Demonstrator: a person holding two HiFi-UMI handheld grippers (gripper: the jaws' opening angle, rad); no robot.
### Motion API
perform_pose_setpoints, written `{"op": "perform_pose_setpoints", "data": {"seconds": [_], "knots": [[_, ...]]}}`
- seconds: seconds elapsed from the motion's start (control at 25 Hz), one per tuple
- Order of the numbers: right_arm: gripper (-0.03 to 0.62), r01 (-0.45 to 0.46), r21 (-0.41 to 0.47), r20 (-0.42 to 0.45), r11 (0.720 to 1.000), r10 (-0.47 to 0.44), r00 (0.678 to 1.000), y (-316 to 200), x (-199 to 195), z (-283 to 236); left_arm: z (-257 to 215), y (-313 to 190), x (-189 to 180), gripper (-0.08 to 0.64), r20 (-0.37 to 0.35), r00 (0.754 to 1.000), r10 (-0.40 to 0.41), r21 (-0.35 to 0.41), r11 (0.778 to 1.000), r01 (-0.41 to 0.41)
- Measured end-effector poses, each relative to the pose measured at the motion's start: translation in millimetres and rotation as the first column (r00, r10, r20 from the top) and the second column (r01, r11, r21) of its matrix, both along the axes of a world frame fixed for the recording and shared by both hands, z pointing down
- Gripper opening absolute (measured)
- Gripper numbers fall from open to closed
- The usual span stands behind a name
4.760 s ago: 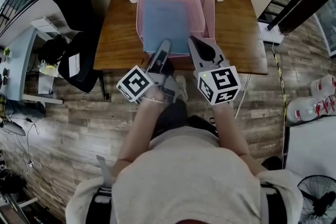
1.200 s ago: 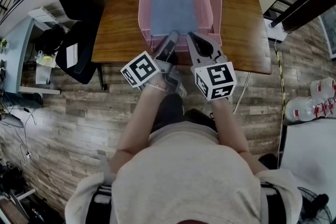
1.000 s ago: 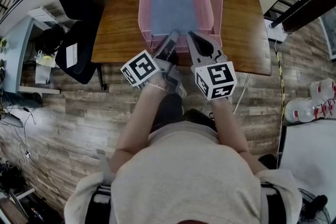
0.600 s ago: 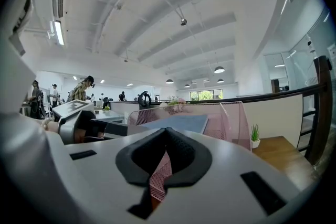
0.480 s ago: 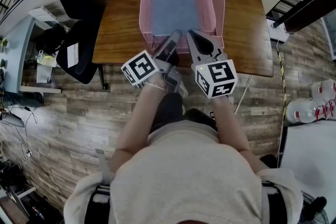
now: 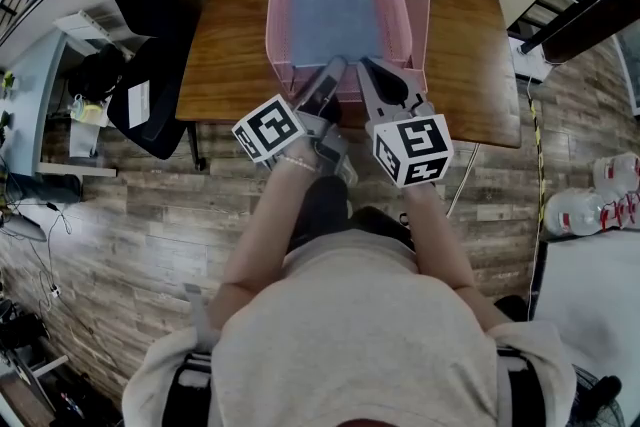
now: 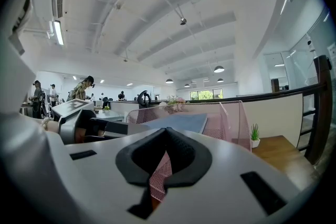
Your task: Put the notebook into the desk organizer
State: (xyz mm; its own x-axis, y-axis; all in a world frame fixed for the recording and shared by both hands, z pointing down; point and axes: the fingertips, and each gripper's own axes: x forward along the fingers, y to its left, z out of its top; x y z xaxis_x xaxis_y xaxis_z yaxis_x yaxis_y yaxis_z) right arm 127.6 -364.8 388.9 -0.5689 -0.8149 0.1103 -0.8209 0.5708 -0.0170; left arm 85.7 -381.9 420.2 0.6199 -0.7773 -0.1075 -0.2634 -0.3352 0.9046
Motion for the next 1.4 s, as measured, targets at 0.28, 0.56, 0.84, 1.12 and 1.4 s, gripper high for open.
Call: {"op": "perform_pose_setpoints", "data": {"seconds": [0.28, 0.56, 0.84, 1.12, 1.4], "knots": [[0.011, 0.0, 0.006, -0.004, 1.0, 0.0, 1.0, 6.6, 1.3, -0.6, -3.5, 2.1, -0.7, 0.12, 0.095, 0.995, -0.024, 0.02, 1.0, 0.022], [0.011, -0.004, 0.021, -0.008, 1.0, 0.004, 1.0, 15.2, 4.0, -5.2, -5.2, 11.6, -4.3, 0.137, 0.216, 0.975, -0.046, 0.062, 0.998, 0.033], [0.011, -0.013, 0.039, -0.008, 0.999, 0.013, 1.0, 22.3, 9.0, -11.0, -8.9, 21.0, -5.2, 0.146, 0.295, 0.954, -0.05, 0.092, 0.995, 0.023], [0.011, -0.021, 0.053, -0.018, 0.998, 0.022, 1.0, 29.6, 13.3, -15.1, -15.0, 29.4, -7.9, 0.149, 0.5, 0.86, -0.104, 0.185, 0.983, 0.011], [0.011, -0.024, 0.055, -0.009, 0.998, 0.024, 1.0, 34.7, 15.1, -16.3, -26.6, 41.6, -5.2, 0.14, 0.587, 0.796, -0.148, 0.264, 0.964, -0.015]]}}
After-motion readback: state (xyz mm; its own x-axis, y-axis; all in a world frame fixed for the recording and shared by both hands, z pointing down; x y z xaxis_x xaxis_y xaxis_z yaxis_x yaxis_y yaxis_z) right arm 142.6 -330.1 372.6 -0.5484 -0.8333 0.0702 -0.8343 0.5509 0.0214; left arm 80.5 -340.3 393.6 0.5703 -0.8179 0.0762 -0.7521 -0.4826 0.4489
